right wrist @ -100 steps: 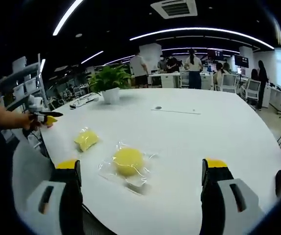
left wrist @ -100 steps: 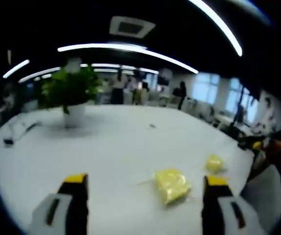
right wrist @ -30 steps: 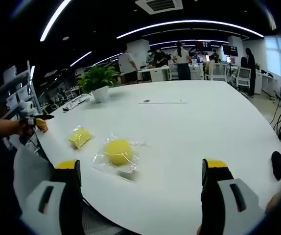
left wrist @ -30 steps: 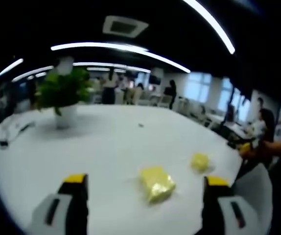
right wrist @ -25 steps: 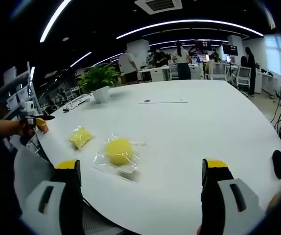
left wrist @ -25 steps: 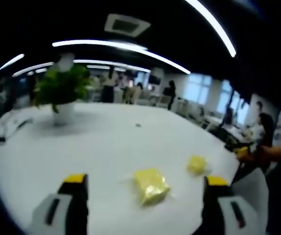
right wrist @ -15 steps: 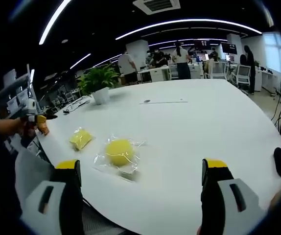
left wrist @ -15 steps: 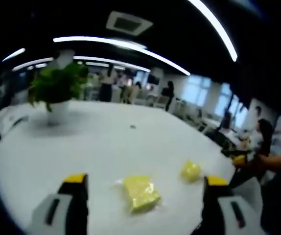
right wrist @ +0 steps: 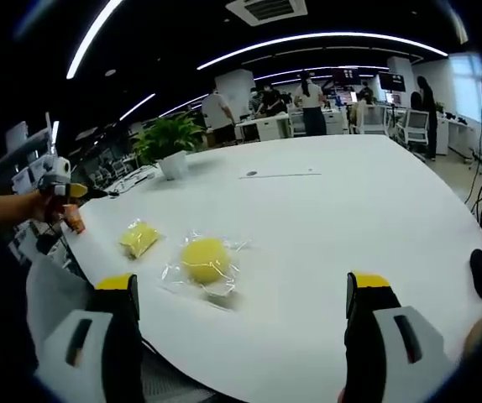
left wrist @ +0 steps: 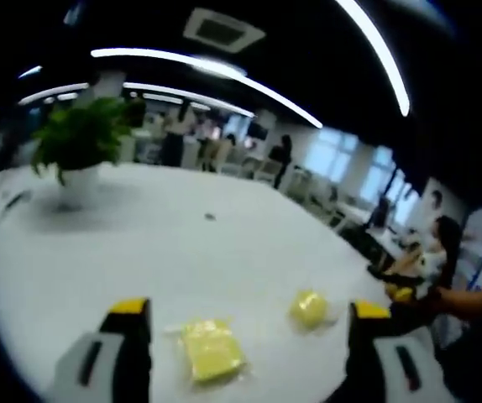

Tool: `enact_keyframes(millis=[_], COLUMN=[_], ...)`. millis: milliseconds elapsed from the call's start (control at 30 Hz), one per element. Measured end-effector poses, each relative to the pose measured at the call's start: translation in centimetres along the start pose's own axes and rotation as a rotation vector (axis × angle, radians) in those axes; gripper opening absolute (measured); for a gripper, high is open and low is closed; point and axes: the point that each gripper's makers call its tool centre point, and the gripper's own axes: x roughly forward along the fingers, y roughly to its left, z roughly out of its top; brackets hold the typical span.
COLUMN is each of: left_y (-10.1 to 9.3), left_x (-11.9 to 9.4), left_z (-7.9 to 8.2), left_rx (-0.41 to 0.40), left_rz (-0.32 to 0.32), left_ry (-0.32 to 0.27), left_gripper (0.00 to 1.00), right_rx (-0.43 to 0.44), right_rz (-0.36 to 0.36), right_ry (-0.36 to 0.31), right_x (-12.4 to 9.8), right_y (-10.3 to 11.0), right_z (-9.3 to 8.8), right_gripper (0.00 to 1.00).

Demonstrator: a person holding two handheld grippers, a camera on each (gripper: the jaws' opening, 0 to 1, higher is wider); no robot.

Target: Compare the silicone blocks by pressing each to a similar depth, holding the contact briefly, and releasing to observe deformation and rebound differences across the visible hardness samples.

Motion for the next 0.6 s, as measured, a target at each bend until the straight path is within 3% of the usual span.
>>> enact_keyframes(millis=[133,433,600], left_y=[-0.8,-2.8,-3.4], left_x=[1.2,3.6,5.3], left_z=[0.7,2.7,2.5], left_rx=[-0.003,-0.099,-0.103], left_rz=[-0.017,-0.088,-0.101], left_ry=[0.013,0.010,0.069], left_gripper=[1.00,1.00,1.00], right_rx=[0.003,0.008,0.014], right_rz=[-0.001,-0.004,-0.006], right_ry=[0.000,0.001,0.002], right_x=[-0.2,-0.4,-0.3], right_y=[-0.1,-0.4,-0.5], right_z=[-0.1,0.0,-0.2], right_gripper=[0.96,0.96,0.96])
